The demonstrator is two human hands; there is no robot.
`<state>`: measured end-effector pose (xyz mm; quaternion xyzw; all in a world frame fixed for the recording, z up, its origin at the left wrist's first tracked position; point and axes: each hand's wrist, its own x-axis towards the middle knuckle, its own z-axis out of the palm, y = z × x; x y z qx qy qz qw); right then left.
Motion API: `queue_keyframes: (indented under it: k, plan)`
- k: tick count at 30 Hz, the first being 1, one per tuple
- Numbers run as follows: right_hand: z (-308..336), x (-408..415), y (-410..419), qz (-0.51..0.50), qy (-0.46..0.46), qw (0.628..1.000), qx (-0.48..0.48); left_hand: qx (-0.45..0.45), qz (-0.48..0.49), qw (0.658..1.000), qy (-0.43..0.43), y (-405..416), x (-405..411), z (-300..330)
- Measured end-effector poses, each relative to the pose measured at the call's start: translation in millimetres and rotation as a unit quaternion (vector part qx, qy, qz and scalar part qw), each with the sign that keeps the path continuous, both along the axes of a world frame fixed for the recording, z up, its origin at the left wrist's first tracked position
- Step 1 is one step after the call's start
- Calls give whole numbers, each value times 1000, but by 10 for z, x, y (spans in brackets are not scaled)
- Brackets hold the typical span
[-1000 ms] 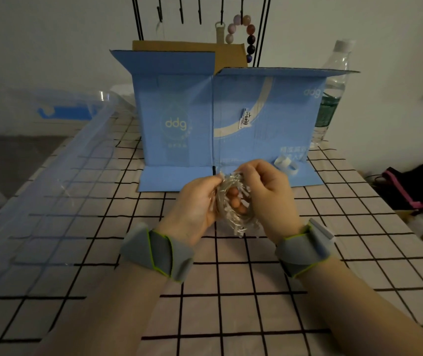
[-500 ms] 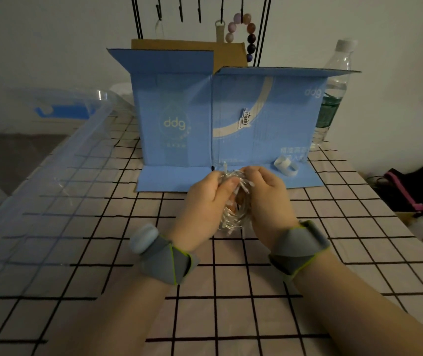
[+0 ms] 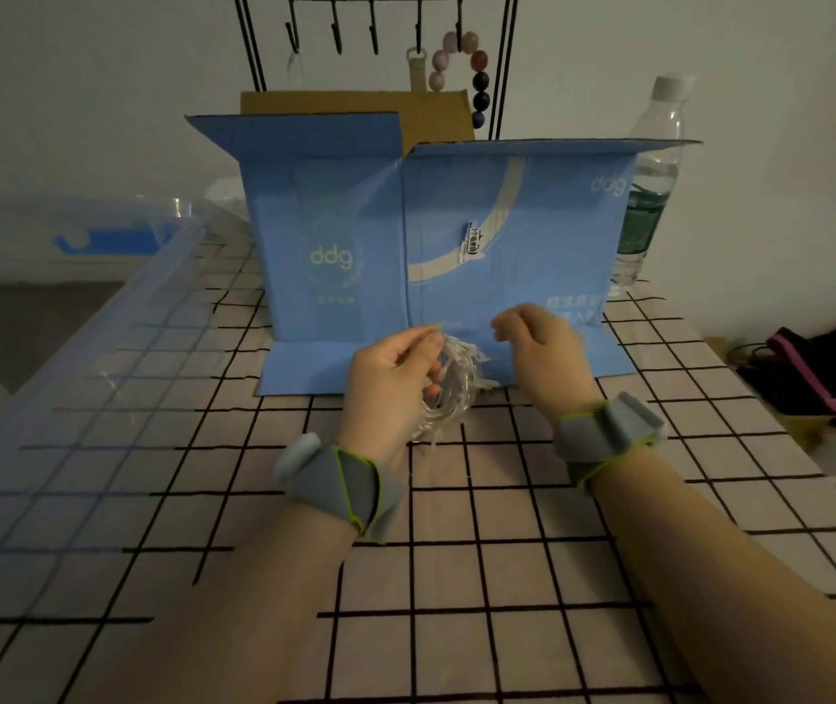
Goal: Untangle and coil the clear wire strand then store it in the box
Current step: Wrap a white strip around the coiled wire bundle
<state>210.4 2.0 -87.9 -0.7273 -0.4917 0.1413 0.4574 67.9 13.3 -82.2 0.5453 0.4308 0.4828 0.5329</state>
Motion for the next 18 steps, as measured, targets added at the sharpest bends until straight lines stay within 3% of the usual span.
queue_keyframes:
  k: [2, 3, 5, 9, 18]
  plan:
    - [-72, 170, 61, -104, -173, 976, -78, -9, 8, 1000, -11, 35, 29, -34]
    - [-109, 229, 73, -144, -213, 961, -98, -10, 8, 1000, -15, 40, 35, -45]
    - [-169, 294, 80, -177, -218, 953, -111, -7, 6, 1000, -25, 37, 30, -66]
    - [-241, 393, 91, -109, -232, 958, -128, 1, -6, 1000, -28, 34, -3, -83]
    - [-212, 296, 56, -2, -225, 974, -32, -6, -34, 999, -43, -19, -28, -65]
